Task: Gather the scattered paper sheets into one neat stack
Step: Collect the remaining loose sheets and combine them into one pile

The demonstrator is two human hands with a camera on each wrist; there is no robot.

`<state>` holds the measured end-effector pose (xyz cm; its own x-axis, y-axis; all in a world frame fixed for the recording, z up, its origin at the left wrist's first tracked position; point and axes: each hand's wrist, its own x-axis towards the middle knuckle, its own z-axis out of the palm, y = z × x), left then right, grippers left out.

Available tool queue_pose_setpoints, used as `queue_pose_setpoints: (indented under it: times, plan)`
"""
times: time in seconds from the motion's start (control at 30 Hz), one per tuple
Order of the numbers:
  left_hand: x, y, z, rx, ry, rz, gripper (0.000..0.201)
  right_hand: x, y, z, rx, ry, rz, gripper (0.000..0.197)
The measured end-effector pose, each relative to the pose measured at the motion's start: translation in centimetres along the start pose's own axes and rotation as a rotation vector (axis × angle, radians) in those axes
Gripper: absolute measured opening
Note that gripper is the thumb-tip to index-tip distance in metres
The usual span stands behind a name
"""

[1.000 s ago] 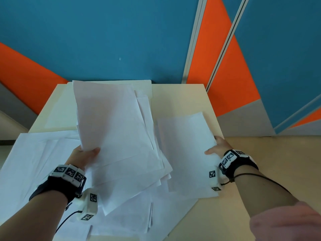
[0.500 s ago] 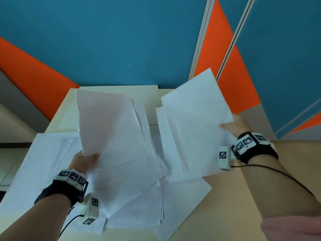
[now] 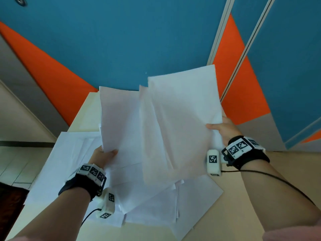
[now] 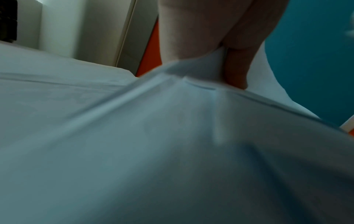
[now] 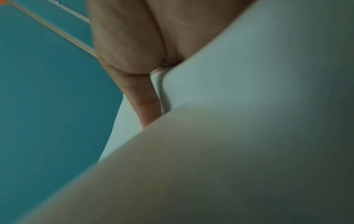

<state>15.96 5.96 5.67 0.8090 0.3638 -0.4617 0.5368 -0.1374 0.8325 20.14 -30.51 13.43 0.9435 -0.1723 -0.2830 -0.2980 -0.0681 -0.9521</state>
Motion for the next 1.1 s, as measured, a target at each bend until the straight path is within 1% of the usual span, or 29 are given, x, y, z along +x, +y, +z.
queue_pose_setpoints:
  times: [0.03,0.13,0.23,0.3,0.33,0.37,0.43,0.47,0.5,0.53,0.57,0.6,0.63,0.67,0.7,0.73,0.77,0.8,0.83,0.87,0.9,0.93,0.97,1.0,1.03,1.07,1.1]
  plan:
    - [-0.1,0.1,-0.1,-0.019,-0.023,0.005,0.033,-0.1,0.3,0.9,-0.024,-0.023,0.018,0.043]
    - [-1.0,0.8,-0.1,-0.054,-0.123,0.008,0.026,-0.3,1.5,3.3,-0.037,-0.102,0.086,0.042]
    - [-1.5,1.4,-0.3,-0.072,-0.221,0.011,0.033,-0.6,2.7,5.5,-0.001,-0.237,0.156,0.048]
    - [-1.9,1.8,-0.4,-0.053,-0.271,0.009,0.043,-0.9,3.3,6.7,0.012,-0.325,0.192,0.051]
    - [-2.1,1.9,-0.3,-0.063,-0.318,-0.005,0.047,-1.1,3.6,7.2,0.018,-0.364,0.212,0.052]
    - [-2.3,2.0,-0.3,-0.104,-0.368,-0.027,0.052,-1.3,3.8,7.6,0.023,-0.390,0.226,0.052]
    - [-2.2,1.9,-0.6,-0.251,-0.424,-0.109,0.068,-1.6,4.2,8.0,0.054,-0.411,0.233,0.054]
    - [-2.2,1.8,-0.9,-0.314,-0.430,-0.124,0.069,-1.7,4.4,8.1,0.081,-0.417,0.227,0.056]
    - [-2.2,1.5,-1.2,-0.338,-0.447,-0.112,0.065,-2.0,4.4,8.2,0.108,-0.420,0.222,0.060]
    - [-2.2,1.3,-1.3,-0.334,-0.470,-0.083,0.059,-2.1,4.5,8.4,0.126,-0.434,0.217,0.069]
    - [-2.4,1.2,-1.4,-0.311,-0.505,-0.045,0.062,-2.2,4.7,8.6,0.145,-0.449,0.213,0.080]
    - [-2.5,1.0,-1.5,-0.285,-0.525,-0.011,0.075,-2.2,4.9,8.9,0.149,-0.461,0.205,0.086]
    - [-2.4,0.8,-1.4,-0.268,-0.536,0.004,0.087,-2.3,4.9,9.2,0.156,-0.472,0.198,0.086]
    - [-2.4,0.7,-1.3,-0.258,-0.526,0.010,0.091,-2.3,5.0,9.5,0.153,-0.482,0.195,0.080]
    - [-2.3,0.6,-1.1,-0.250,-0.513,0.021,0.090,-2.4,5.0,9.7,0.154,-0.485,0.204,0.072]
    - [-2.3,0.7,-1.0,-0.251,-0.492,0.026,0.084,-2.5,5.0,9.8,0.146,-0.477,0.207,0.071]
    - [-2.3,0.7,-0.9,-0.259,-0.466,0.030,0.073,-2.6,5.0,9.7,0.135,-0.461,0.219,0.080]
    - [-2.4,0.8,-0.8,-0.275,-0.434,0.040,0.061,-2.6,5.2,9.6,0.120,-0.446,0.221,0.095]
    - [-2.5,0.8,-0.7,-0.283,-0.408,0.046,0.053,-2.8,5.3,9.5,0.101,-0.440,0.227,0.107]
    - [-2.4,0.6,-0.6,-0.285,-0.399,0.048,0.051,-2.9,5.3,9.4,0.072,-0.430,0.232,0.112]
    - [-2.4,0.6,-0.3,-0.285,-0.410,0.054,0.052,-3.2,5.0,9.3,0.045,-0.411,0.234,0.110]
    - [-2.5,0.5,0.1,-0.285,-0.421,0.066,0.053,-3.1,4.9,9.0,0.021,-0.383,0.233,0.099]
    - [-2.6,0.5,0.5,-0.286,-0.434,0.080,0.056,-3.2,4.7,8.7,-0.002,-0.356,0.217,0.084]
    - [-2.6,0.3,1.0,-0.288,-0.437,0.080,0.063,-3.0,4.6,8.4,-0.030,-0.322,0.197,0.073]
    - [-2.5,0.3,1.3,-0.273,-0.438,0.075,0.067,-2.8,4.5,7.9,-0.059,-0.285,0.185,0.072]
    - [-2.4,0.1,1.5,-0.225,-0.424,0.072,0.060,-2.7,4.4,7.2,-0.087,-0.250,0.174,0.072]
    - [-2.4,-0.1,1.6,-0.145,-0.390,0.069,0.047,-2.5,4.4,6.3,-0.105,-0.222,0.155,0.070]
